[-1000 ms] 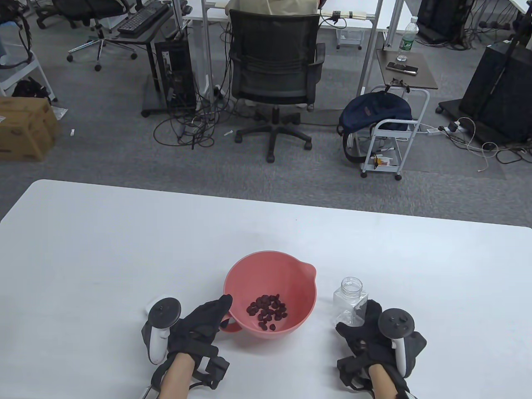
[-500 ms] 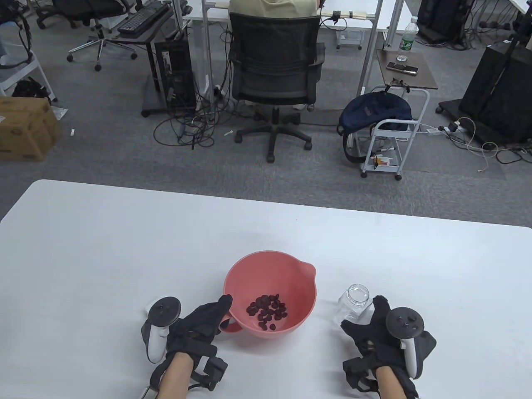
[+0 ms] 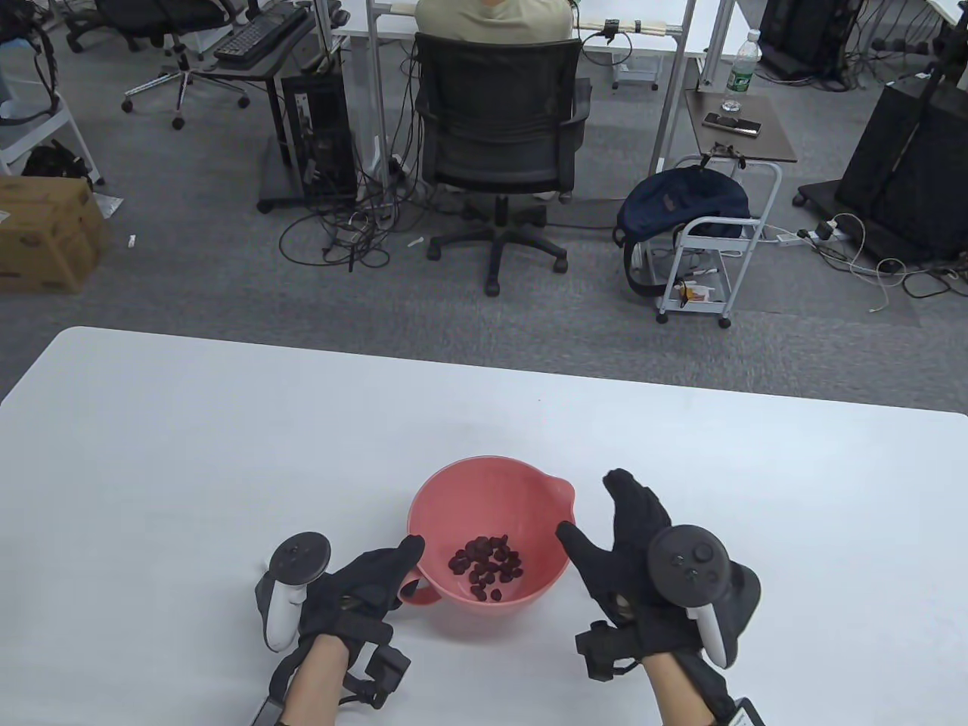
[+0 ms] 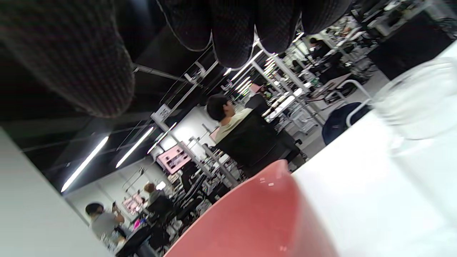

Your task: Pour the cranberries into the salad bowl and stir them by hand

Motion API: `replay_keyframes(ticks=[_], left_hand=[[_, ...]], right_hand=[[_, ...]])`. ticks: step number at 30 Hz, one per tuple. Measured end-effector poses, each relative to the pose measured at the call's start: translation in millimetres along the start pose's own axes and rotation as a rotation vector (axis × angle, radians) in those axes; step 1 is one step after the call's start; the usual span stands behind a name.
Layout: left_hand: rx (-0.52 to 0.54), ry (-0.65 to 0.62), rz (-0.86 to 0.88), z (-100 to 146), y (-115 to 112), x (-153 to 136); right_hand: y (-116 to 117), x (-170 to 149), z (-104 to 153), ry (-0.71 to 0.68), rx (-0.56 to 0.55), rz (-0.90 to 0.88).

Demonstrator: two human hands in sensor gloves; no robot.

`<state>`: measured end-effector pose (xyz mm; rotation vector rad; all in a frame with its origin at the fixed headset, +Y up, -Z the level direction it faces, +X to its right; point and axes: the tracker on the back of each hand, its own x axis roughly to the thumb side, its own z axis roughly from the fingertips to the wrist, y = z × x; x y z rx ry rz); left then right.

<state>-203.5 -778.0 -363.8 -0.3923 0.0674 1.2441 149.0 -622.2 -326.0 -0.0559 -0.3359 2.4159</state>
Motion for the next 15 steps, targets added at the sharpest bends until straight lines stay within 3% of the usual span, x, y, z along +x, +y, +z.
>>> replay_keyframes(ticks=[6, 15], left_hand=[[-0.033, 0.017, 0.031, -2, 1, -2], [-0.051, 0.027, 0.024, -3, 2, -1]], right_hand=[[34, 41, -26, -0.034, 0.151, 0.148], [87, 55, -47, -0.034, 0.332, 0.273]])
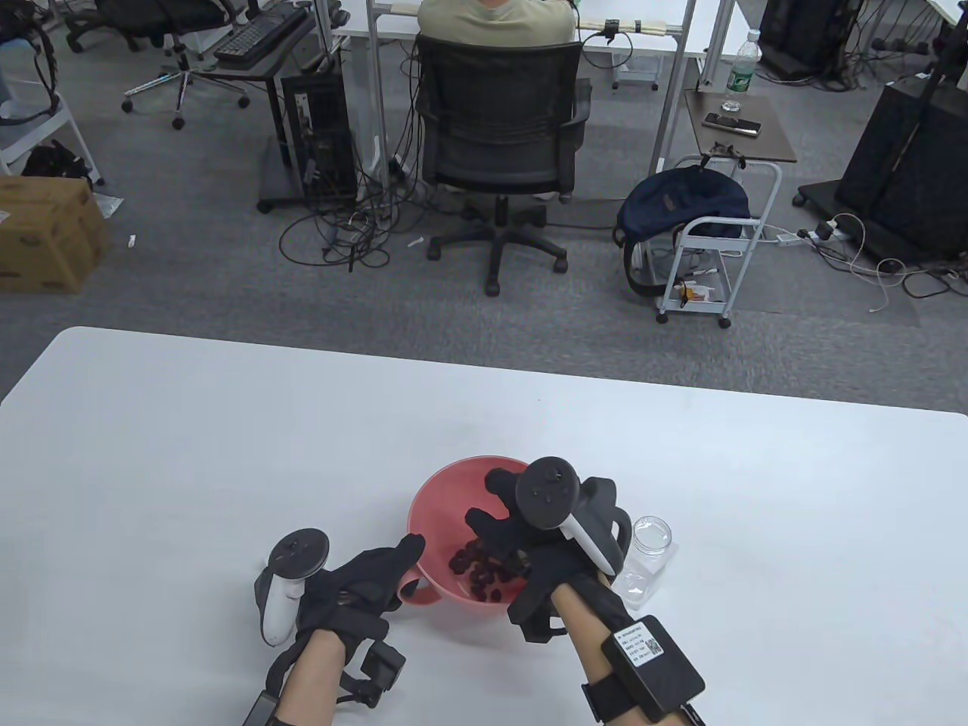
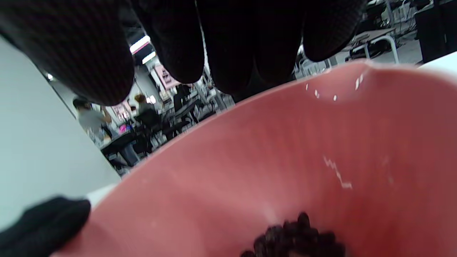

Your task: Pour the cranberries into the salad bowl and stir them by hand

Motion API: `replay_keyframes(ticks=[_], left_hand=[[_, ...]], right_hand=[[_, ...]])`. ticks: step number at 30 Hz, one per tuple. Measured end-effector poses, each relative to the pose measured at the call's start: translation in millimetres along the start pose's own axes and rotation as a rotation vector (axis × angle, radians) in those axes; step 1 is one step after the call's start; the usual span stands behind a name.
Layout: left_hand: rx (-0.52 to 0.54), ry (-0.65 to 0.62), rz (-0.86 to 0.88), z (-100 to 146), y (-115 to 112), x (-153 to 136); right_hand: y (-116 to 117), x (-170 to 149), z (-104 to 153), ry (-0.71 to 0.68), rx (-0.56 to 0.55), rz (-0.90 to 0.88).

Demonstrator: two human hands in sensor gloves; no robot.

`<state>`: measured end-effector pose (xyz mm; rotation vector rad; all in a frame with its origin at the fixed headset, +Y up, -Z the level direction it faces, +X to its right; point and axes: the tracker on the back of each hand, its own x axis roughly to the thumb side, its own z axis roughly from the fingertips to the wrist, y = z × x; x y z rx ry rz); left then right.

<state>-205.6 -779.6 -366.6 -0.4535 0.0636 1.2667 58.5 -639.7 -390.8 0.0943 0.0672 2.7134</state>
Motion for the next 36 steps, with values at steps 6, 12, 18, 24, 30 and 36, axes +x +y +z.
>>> replay_keyframes(ticks=[6, 12, 18, 24, 30, 36], left_hand=[[-0.001, 0.005, -0.003, 0, 0, 1], [-0.002, 0.005, 0.005, 0, -1, 0], [-0.007, 0.008, 0.008, 0, -2, 0], [0.0, 0.01, 0.008, 0, -2, 0], [0.002, 0.01, 0.019, 0, -3, 0], [-0.001, 0.01, 0.028, 1, -3, -1]], right_hand=[[35, 10, -20, 0.025, 0.144, 0.099], [62, 12, -34, 0.039, 0.422, 0.091], [91, 12, -39, 0.081, 0.561, 0.269], [101, 7, -38, 0.116, 0.575, 0.396], [102, 7, -39, 0.13, 0.659, 0.399], [103, 4, -40, 0.163, 0.721, 0.428]])
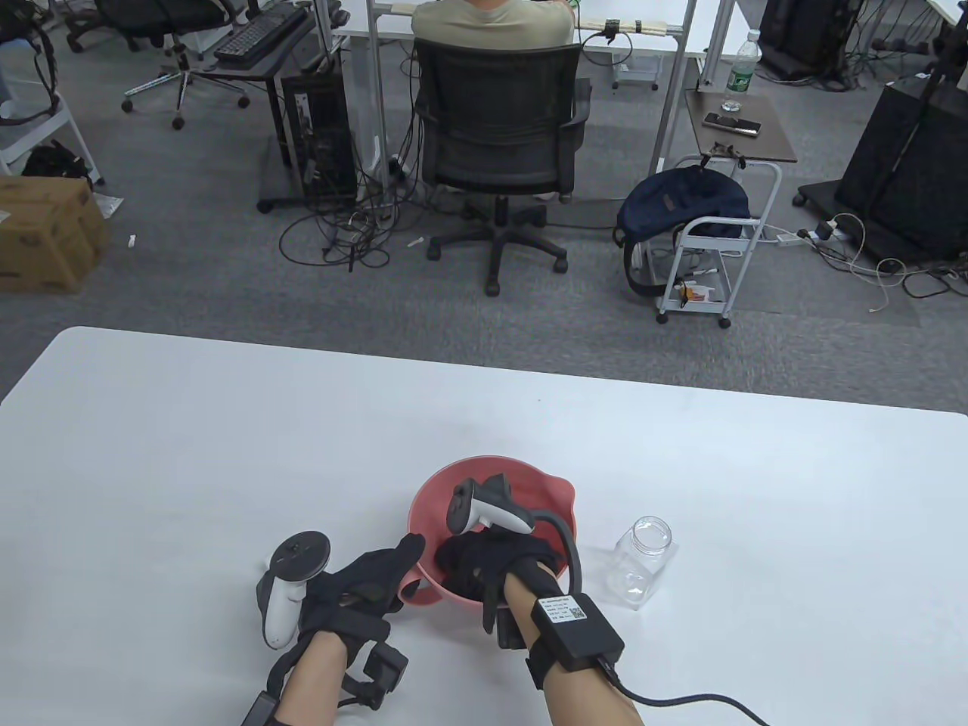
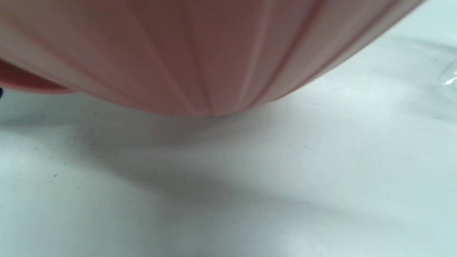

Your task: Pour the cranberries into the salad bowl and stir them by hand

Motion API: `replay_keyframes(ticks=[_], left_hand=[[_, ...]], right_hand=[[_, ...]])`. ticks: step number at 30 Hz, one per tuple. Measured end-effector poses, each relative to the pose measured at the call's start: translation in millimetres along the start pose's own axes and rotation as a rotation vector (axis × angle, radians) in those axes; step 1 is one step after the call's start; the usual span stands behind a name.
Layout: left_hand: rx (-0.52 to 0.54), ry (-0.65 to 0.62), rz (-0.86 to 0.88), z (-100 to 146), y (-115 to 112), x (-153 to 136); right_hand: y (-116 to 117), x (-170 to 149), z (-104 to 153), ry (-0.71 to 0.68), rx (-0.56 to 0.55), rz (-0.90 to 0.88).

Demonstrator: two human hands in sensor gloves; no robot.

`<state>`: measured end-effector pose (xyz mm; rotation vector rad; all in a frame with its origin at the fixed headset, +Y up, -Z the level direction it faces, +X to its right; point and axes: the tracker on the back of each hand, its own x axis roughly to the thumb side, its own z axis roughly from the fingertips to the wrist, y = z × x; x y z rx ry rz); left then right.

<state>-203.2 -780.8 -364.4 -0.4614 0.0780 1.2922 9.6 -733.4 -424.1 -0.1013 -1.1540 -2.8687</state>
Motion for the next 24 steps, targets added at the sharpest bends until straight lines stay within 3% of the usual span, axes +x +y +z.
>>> replay_keyframes(ticks=[24], left_hand=[[-0.008, -0.019, -0.005, -0.5, -1.3, -2.2]], right_hand=[[-1.0, -10.0, 3.5, 0.051, -0.058, -0.089]])
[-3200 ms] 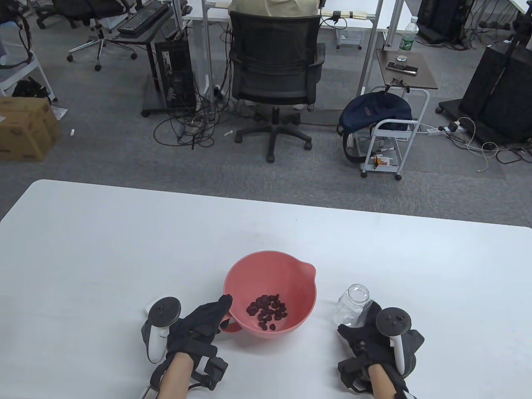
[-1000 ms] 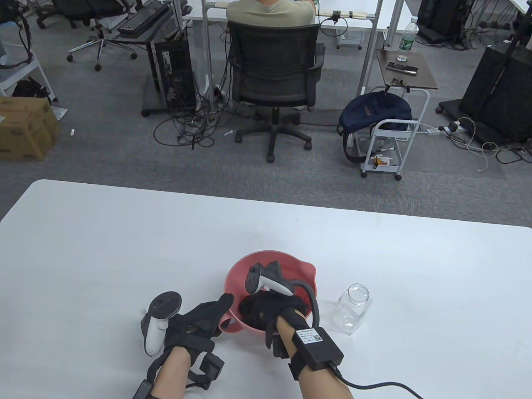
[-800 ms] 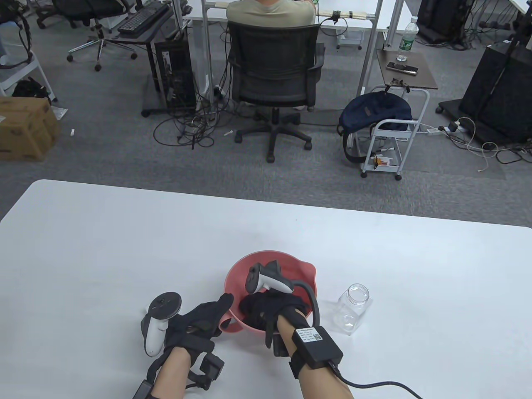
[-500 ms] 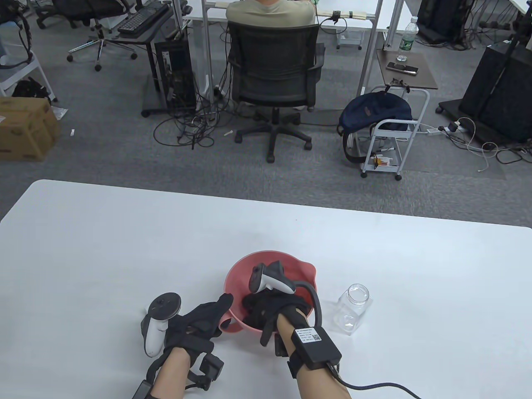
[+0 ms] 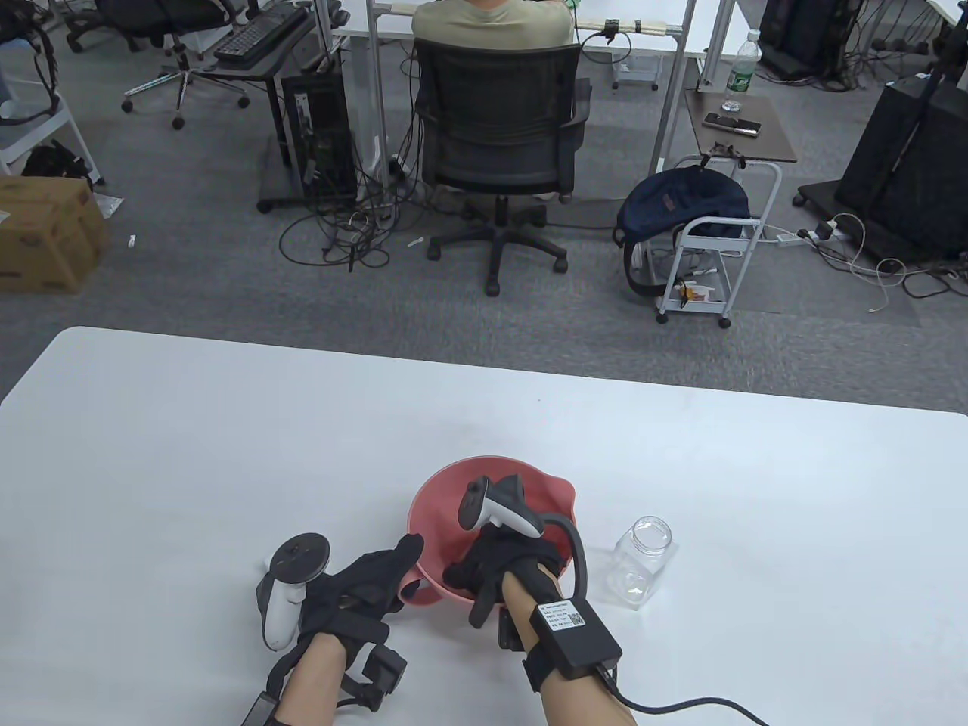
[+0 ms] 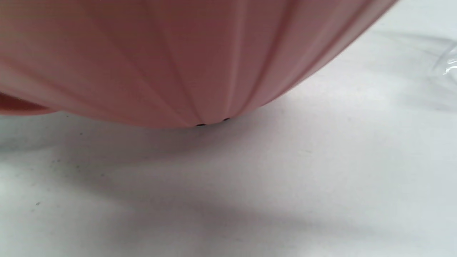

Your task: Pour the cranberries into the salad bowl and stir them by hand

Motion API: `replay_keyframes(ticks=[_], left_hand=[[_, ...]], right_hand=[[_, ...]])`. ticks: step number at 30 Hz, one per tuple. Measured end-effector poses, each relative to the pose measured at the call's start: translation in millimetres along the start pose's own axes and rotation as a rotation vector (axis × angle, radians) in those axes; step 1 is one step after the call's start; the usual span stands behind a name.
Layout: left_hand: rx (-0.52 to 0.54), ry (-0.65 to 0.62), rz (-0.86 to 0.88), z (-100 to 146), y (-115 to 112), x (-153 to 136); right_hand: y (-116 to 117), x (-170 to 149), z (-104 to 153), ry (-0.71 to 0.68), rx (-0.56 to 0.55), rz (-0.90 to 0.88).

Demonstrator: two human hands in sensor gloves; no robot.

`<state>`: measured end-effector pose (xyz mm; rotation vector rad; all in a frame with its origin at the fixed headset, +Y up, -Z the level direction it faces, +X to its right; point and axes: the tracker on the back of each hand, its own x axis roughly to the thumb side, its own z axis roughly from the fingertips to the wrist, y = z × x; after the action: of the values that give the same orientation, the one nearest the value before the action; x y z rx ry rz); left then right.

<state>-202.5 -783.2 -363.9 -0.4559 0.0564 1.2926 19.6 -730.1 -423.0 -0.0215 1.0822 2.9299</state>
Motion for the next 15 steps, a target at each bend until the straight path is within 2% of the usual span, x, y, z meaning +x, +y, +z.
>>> replay_keyframes(ticks=[15], left_hand=[[-0.016, -0.009, -0.042, -1.2, 2.5, 3.2]], right_hand=[[0.7, -1.4, -1.8, 0.004, 0.006, -0.018]])
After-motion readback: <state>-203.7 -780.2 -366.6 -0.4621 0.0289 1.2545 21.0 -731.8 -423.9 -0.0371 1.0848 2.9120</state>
